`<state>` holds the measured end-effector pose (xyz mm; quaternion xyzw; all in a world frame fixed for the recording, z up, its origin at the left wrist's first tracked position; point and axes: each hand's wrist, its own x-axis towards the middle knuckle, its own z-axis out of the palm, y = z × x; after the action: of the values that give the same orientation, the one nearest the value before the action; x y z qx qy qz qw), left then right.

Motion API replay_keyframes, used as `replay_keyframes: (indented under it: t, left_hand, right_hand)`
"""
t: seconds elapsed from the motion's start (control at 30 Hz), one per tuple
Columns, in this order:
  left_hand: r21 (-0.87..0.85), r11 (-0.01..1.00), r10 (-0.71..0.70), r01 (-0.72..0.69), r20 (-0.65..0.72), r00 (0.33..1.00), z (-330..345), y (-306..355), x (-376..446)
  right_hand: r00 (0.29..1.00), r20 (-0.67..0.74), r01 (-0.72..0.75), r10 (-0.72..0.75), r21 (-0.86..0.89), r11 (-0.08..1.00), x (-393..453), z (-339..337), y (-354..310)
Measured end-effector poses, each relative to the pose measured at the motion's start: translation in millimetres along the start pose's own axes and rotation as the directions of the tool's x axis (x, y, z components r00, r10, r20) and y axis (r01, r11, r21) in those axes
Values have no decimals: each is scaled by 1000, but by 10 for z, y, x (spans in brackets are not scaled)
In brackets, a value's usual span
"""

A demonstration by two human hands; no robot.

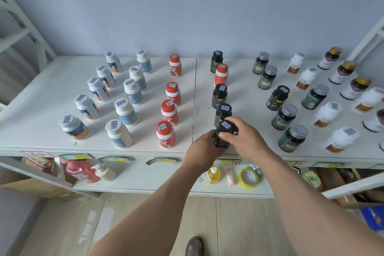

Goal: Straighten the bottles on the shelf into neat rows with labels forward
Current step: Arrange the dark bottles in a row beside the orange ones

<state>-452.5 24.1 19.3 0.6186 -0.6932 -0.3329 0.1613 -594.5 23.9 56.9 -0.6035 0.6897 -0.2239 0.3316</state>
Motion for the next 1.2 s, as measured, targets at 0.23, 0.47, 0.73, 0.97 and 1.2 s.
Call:
replay_keyframes:
  t: [0.23, 0.47, 0.73, 0.97, 1.2]
  left_hand:
    - [-269, 963, 40, -22, 63, 997, -193, 3, -83]
    - [-430, 902, 126, -33, 191, 974, -330, 62, -95]
    - [-518, 855, 150, 4, 255, 955, -382, 68, -77]
    - [-94, 992, 99, -85, 161, 982, -430, 112, -69]
    - [419, 879, 200, -228, 111, 973, -506, 29, -56]
  right_hand:
    - [997, -70, 23, -18, 80, 996, -79, -158, -136]
    - [991, -127, 42, -32, 76, 996, -174, -297, -239]
    - [992, -127, 37, -23, 110, 993, -178, -321, -261]
    - [995, -97, 40, -26, 146, 988, -146, -233, -149]
    - [999, -35, 8, -3, 143, 990, -120, -27, 57]
